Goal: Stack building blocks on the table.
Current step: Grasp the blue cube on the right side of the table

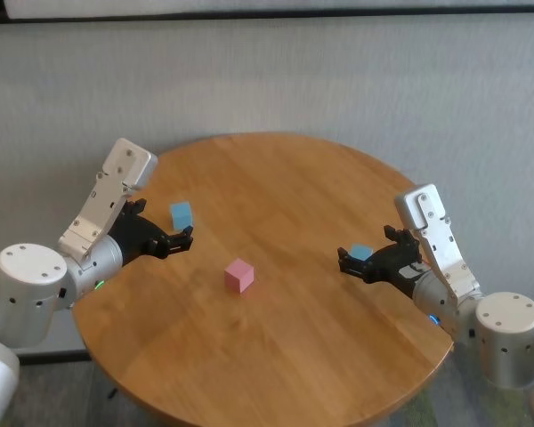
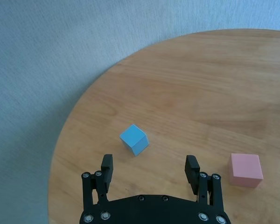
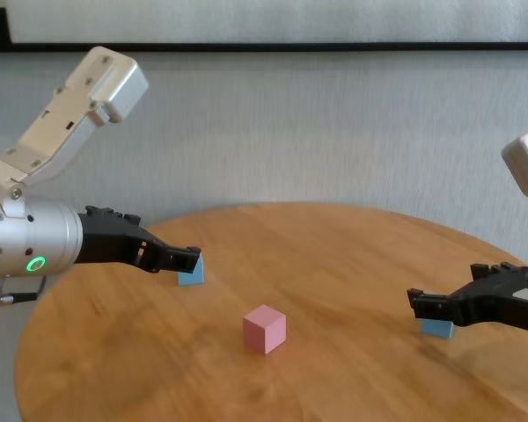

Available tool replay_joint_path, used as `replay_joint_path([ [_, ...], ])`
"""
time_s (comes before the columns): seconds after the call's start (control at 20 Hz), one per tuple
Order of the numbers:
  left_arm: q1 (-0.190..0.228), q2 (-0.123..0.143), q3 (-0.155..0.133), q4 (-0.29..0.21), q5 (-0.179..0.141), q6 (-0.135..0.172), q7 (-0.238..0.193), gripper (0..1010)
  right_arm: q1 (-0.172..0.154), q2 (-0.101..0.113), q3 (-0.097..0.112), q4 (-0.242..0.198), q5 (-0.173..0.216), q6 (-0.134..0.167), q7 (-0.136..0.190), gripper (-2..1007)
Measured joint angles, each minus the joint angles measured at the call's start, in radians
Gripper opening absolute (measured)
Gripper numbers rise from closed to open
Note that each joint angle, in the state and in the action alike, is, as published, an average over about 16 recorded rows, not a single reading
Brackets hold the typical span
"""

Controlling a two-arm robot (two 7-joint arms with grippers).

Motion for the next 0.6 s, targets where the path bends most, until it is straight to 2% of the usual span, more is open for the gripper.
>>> replay_joint_path([
  [0.6,0.0,0.0,0.0,0.0,0.0,0.0,0.0,1000,-0.01,-0.019,0.016,0.007,-0.028,-0.004,-0.001,1005],
])
